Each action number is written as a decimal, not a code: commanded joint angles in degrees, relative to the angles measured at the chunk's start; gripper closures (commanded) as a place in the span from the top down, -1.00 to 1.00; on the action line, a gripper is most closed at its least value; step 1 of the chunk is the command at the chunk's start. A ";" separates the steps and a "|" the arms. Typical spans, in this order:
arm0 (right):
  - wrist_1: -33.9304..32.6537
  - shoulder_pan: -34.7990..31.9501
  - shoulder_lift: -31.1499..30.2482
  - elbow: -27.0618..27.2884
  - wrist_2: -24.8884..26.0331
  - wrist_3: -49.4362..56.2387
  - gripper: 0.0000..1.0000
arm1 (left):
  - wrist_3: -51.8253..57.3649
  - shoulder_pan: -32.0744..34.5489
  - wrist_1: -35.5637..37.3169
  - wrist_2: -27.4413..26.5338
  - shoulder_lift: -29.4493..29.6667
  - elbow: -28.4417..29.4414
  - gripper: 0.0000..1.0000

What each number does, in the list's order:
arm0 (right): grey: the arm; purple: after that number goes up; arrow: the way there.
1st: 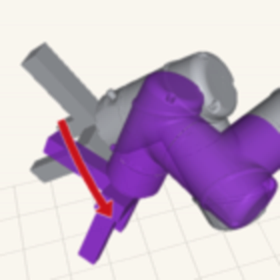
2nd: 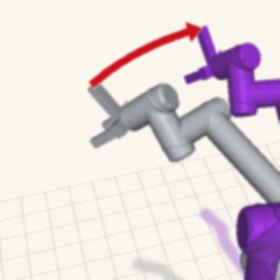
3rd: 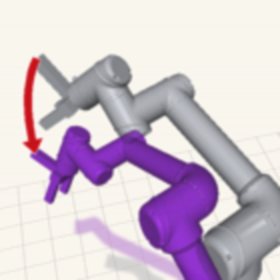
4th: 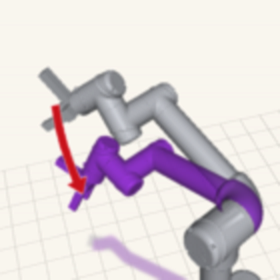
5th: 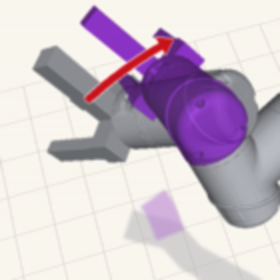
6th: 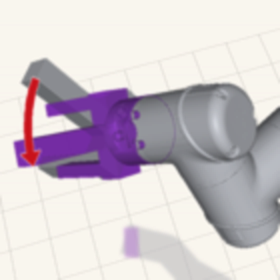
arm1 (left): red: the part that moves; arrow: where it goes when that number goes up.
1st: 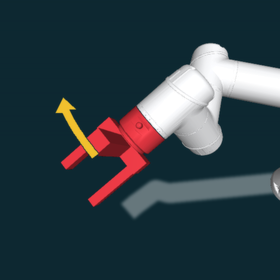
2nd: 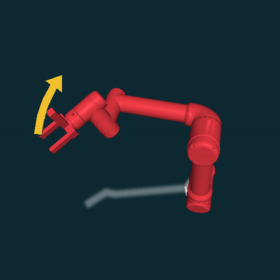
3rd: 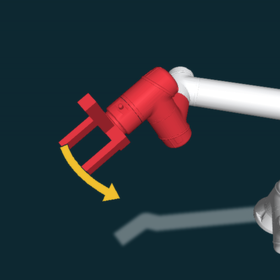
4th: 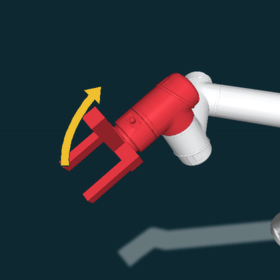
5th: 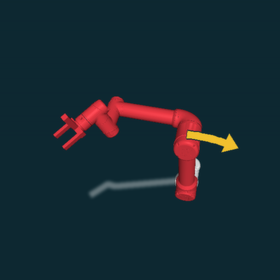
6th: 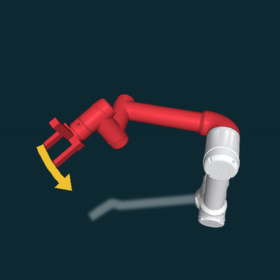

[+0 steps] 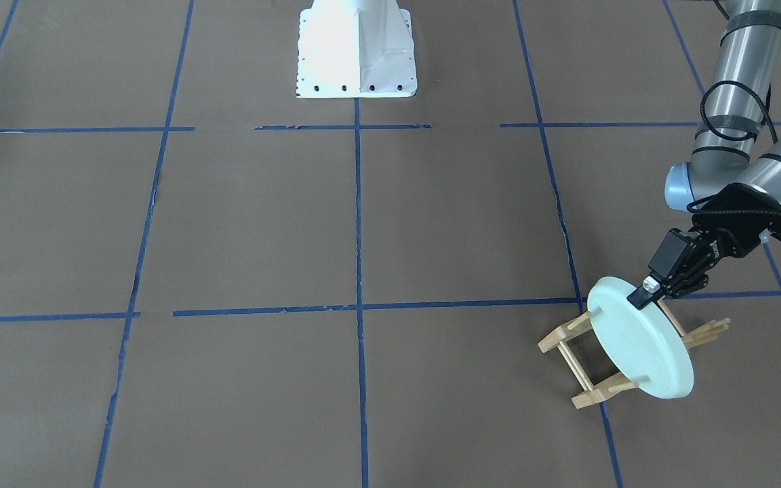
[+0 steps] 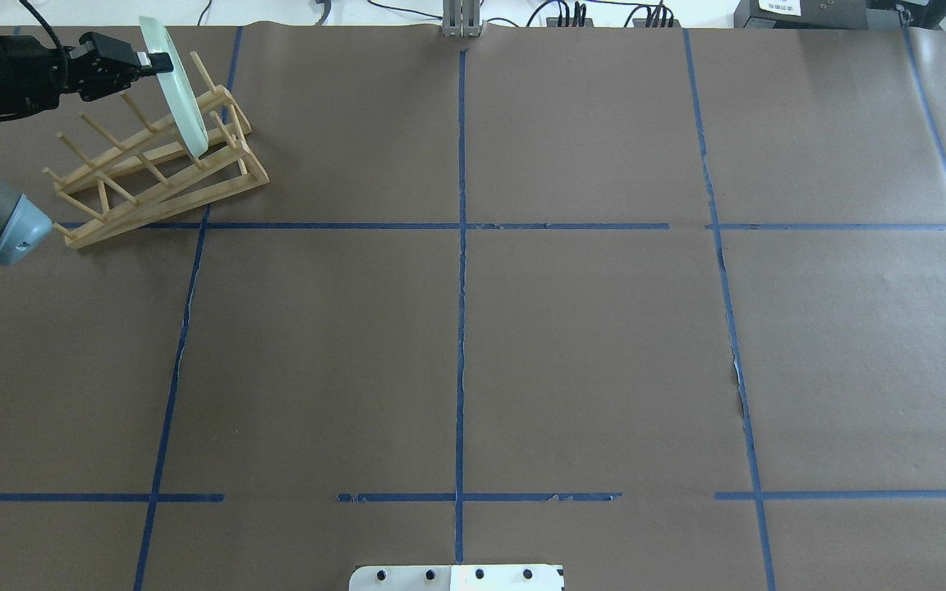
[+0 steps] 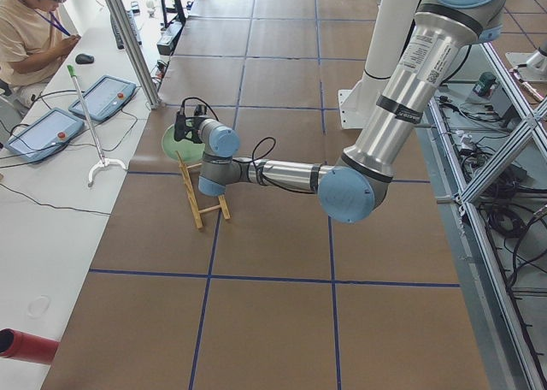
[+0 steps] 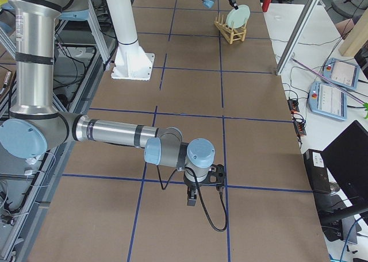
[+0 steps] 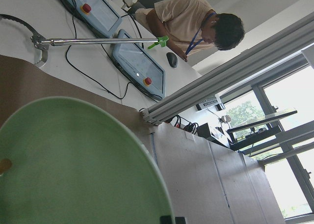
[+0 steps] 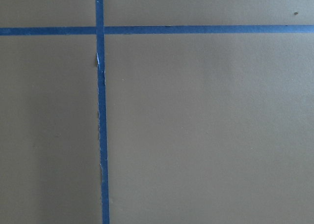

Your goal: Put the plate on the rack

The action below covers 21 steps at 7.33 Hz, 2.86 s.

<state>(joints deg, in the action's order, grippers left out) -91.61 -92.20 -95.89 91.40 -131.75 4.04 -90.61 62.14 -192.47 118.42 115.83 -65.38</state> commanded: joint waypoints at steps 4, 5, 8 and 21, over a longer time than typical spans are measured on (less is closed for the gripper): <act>0.03 0.00 0.00 0.00 0.00 0.00 1.00 | -0.09 -0.44 2.87 -1.35 0.54 -1.49 1.00; -0.06 0.00 0.00 0.00 0.00 0.00 1.00 | 0.17 0.34 5.67 -1.35 0.54 -4.03 1.00; -0.06 0.00 0.00 0.00 0.00 0.00 1.00 | 1.48 8.65 11.93 11.66 -4.45 -10.55 1.00; -0.06 0.00 0.00 0.00 0.00 0.00 1.00 | 101.74 30.32 103.41 11.14 -22.39 -22.31 1.00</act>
<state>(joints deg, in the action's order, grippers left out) -91.63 -92.20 -95.89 91.44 -131.75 3.99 7.39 92.50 -94.84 131.35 93.82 -85.30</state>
